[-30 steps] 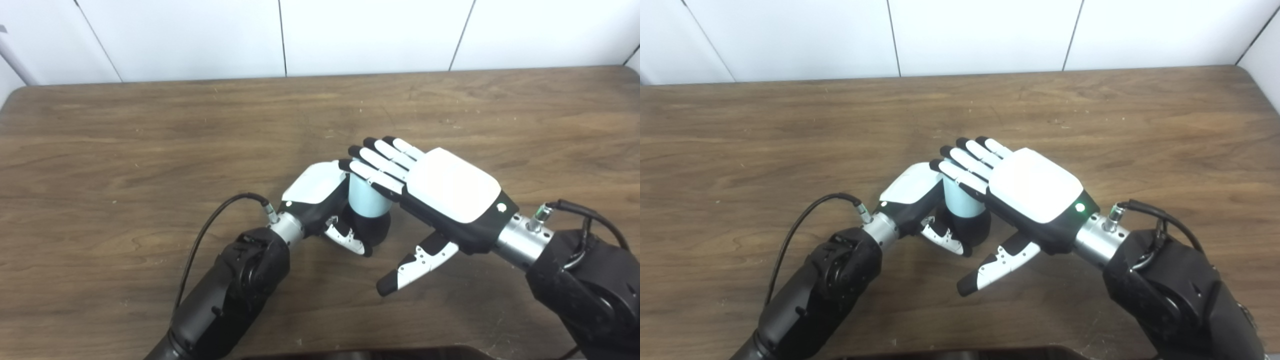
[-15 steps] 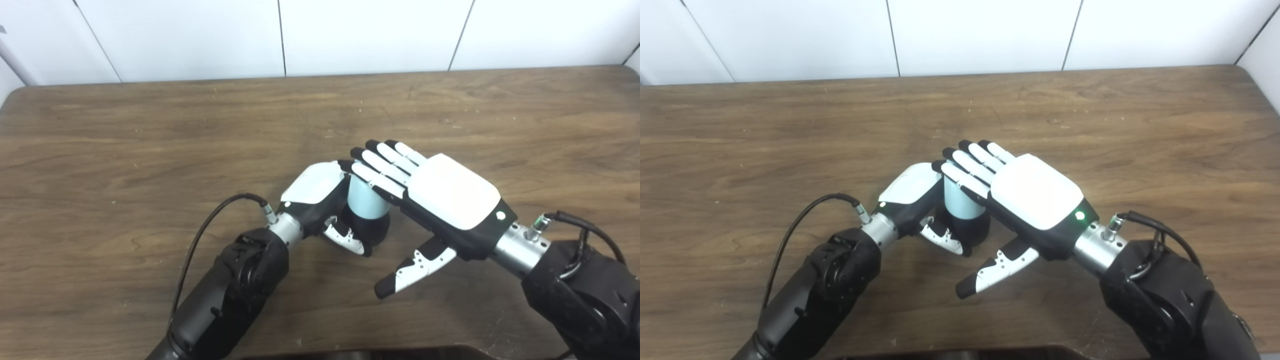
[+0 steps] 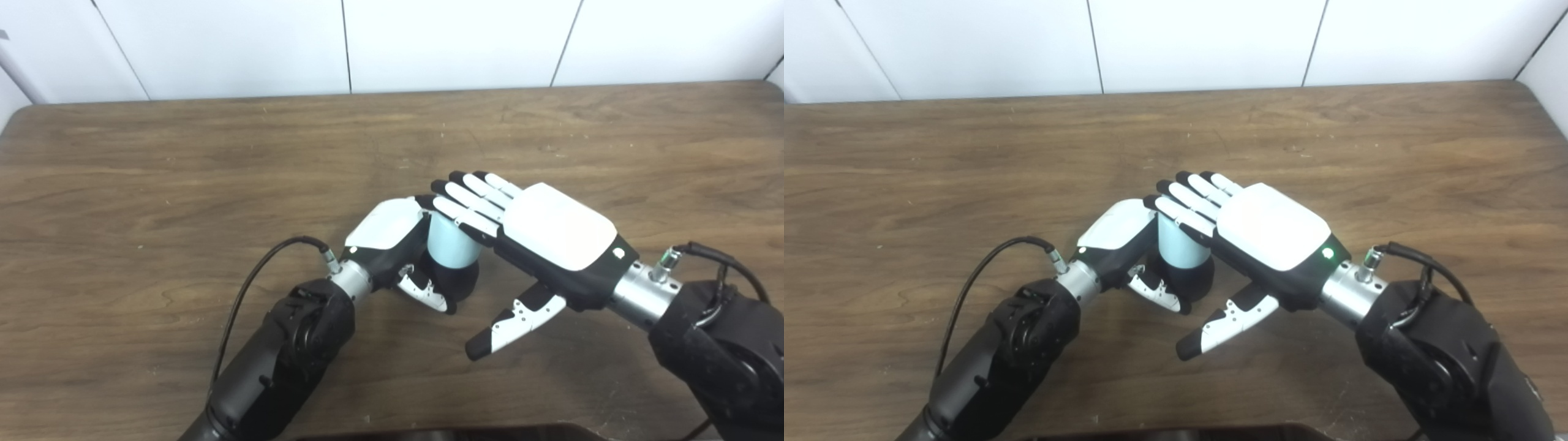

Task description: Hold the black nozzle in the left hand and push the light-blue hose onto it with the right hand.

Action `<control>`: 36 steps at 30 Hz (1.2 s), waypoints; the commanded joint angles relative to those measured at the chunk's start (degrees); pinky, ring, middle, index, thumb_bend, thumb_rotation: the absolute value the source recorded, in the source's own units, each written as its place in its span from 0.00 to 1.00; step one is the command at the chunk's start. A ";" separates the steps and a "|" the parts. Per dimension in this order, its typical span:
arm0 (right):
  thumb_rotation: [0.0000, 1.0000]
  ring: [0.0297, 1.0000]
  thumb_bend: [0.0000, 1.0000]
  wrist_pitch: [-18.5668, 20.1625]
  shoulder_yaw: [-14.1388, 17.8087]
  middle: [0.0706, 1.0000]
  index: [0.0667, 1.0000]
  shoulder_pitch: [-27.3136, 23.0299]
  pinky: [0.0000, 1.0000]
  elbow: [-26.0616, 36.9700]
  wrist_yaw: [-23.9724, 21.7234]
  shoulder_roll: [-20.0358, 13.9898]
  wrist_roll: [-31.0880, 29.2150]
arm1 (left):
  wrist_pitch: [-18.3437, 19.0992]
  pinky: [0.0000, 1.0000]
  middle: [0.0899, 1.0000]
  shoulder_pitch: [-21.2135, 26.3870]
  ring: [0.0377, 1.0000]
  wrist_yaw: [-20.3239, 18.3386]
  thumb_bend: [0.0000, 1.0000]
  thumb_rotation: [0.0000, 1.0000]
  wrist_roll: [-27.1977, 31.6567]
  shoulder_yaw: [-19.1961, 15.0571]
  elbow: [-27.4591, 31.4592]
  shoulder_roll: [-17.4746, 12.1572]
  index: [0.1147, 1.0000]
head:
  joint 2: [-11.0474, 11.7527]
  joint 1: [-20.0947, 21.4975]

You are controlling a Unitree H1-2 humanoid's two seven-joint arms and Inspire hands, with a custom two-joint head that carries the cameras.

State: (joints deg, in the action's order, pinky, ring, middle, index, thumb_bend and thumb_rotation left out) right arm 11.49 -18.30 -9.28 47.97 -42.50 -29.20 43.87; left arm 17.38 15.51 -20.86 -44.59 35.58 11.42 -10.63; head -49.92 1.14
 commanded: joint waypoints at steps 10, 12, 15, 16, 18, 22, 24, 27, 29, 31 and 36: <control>1.00 1.00 0.69 3.10 5.48 0.98 0.96 -3.71 1.00 3.12 -4.83 0.12 -4.81 | 2.93 1.00 0.48 -2.37 0.80 -5.64 0.52 0.00 -1.93 2.22 -4.60 -1.91 0.36 | 0.12 -0.03; 1.00 1.00 0.68 4.31 6.79 0.98 0.95 -4.58 1.00 3.84 -5.32 0.34 -6.12 | 2.90 1.00 0.48 -2.38 0.80 -5.63 0.52 0.00 -1.86 2.20 -4.69 -1.90 0.36 | 0.11 -0.01; 1.00 1.00 0.67 6.94 9.13 0.97 0.95 -6.69 1.00 5.58 -6.19 0.55 -8.41 | 2.92 1.00 0.48 -2.36 0.81 -5.59 0.52 0.00 -2.06 2.39 -5.07 -1.81 0.37 | 0.11 0.05; 1.00 1.00 0.67 7.59 9.76 0.97 0.95 -7.27 1.00 5.99 -6.31 0.63 -8.96 | 2.97 1.00 0.48 -2.34 0.81 -5.62 0.52 0.00 -2.20 2.49 -5.14 -1.79 0.37 | 0.10 0.13; 1.00 1.00 0.65 8.36 10.94 0.97 0.95 -8.37 1.00 6.34 -6.12 0.87 -9.71 | 3.28 1.00 0.48 -2.28 0.81 -5.74 0.52 0.00 -2.61 2.68 -5.24 -1.66 0.37 | 0.18 0.09; 1.00 1.00 0.63 8.98 12.54 0.97 0.95 -9.64 0.97 6.41 -5.48 1.40 -10.09 | 3.31 1.00 0.48 -2.20 0.81 -5.86 0.52 0.00 -2.55 2.64 -5.30 -1.61 0.36 | 0.20 0.02; 1.00 1.00 0.62 9.28 13.24 0.97 0.95 -9.89 0.96 6.39 -5.25 1.76 -10.29 | 3.15 1.00 0.48 -2.14 0.81 -5.83 0.52 0.00 -2.33 2.53 -5.34 -1.67 0.36 | 0.23 0.01; 0.98 1.00 0.60 9.87 14.43 0.97 0.95 -10.08 0.95 6.43 -4.62 2.36 -10.57 | 3.16 1.00 0.48 -2.06 0.81 -5.81 0.52 0.00 -2.00 2.27 -5.30 -1.67 0.37 | 0.28 0.02; 0.98 1.00 0.59 10.21 14.88 0.97 0.95 -9.95 0.95 6.32 -4.21 2.60 -10.40 | 2.96 1.00 0.48 -2.16 0.81 -5.59 0.52 0.00 -1.63 2.05 -5.28 -1.66 0.37 | 0.31 0.13; 0.98 0.99 0.59 10.68 15.31 0.97 0.95 -9.74 0.93 6.17 -3.61 2.81 -10.08 | 2.68 1.00 0.47 -2.30 0.81 -5.30 0.52 0.00 -1.09 1.78 -5.24 -1.65 0.37 | 0.32 0.04; 0.99 0.99 0.60 10.76 15.65 0.96 0.95 -8.62 0.92 5.30 -2.53 2.78 -8.95 | 1.28 1.00 0.45 -1.81 0.73 -4.46 0.52 0.00 0.36 1.07 -6.07 -1.51 0.43 | 0.34 -0.06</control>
State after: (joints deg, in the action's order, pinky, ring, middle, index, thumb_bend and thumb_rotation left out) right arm 22.33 -3.58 -16.98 52.91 -46.89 -26.16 34.41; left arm 16.69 16.19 -20.67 -44.19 35.31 10.50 -10.29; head -49.57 1.14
